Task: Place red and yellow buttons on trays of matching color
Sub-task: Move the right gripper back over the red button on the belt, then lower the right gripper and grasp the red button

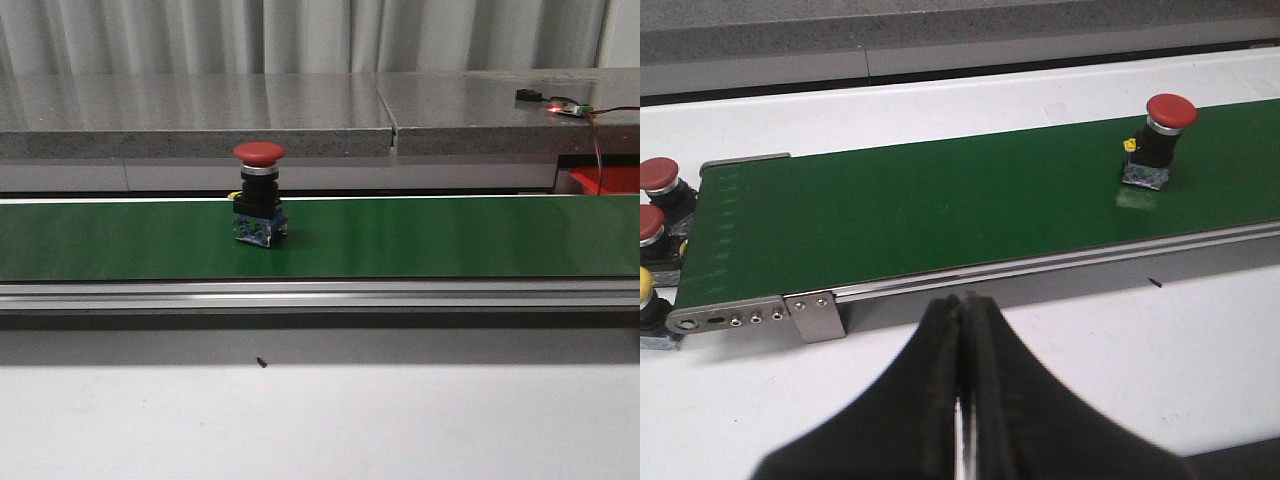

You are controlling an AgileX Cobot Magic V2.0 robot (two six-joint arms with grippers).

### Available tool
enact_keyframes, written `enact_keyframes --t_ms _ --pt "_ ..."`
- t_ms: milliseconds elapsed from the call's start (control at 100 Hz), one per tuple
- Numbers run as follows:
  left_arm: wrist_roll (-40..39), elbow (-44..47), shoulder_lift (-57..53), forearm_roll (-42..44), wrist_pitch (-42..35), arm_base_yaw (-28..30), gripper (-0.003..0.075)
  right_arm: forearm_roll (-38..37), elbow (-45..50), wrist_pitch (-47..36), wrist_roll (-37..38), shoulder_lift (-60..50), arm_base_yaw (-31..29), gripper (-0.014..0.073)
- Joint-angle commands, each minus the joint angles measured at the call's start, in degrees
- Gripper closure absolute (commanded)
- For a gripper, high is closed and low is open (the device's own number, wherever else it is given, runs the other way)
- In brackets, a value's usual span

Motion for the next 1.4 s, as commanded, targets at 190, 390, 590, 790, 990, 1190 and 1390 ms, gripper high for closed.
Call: enact_keyframes --t_ms 190,390,590,790,990,1190,1390 --pt "0.1 -1.49 0.64 -0.6 -3.89 -0.52 0.0739 0.66 -1.35 1.6 -1.08 -5.59 9.01 0.0044" --pt "0.1 -1.49 0.64 -0.6 -3.89 -0.52 0.0739 0.66 -2.47 5.59 -2.91 -5.32 16.82 0.0044" --pt "0.1 -1.49 0.64 -0.6 -3.89 -0.52 0.0739 0.66 -8.98 13.11 -4.24 -2.27 24.27 0.0045" --pt "0.1 -1.49 0.64 -0.6 -3.89 -0.52 0.0739 0.66 -16.83 18.71 -6.78 3.03 31.15 0.0128" --pt "0.1 -1.49 0.64 -0.6 -3.89 -0.52 0.0739 0.66 -22.76 22.7 -8.2 8.41 37.04 0.0151" --pt "0.1 -1.49 0.64 -0.6 -3.89 -0.52 0.0739 0.66 -27.35 24.08 -9.32 12.3 41.12 0.0128" --pt "0.1 -1.49 0.64 -0.6 -3.89 -0.52 0.0739 0.66 -30.68 23.6 -10.76 15.81 43.05 0.002"
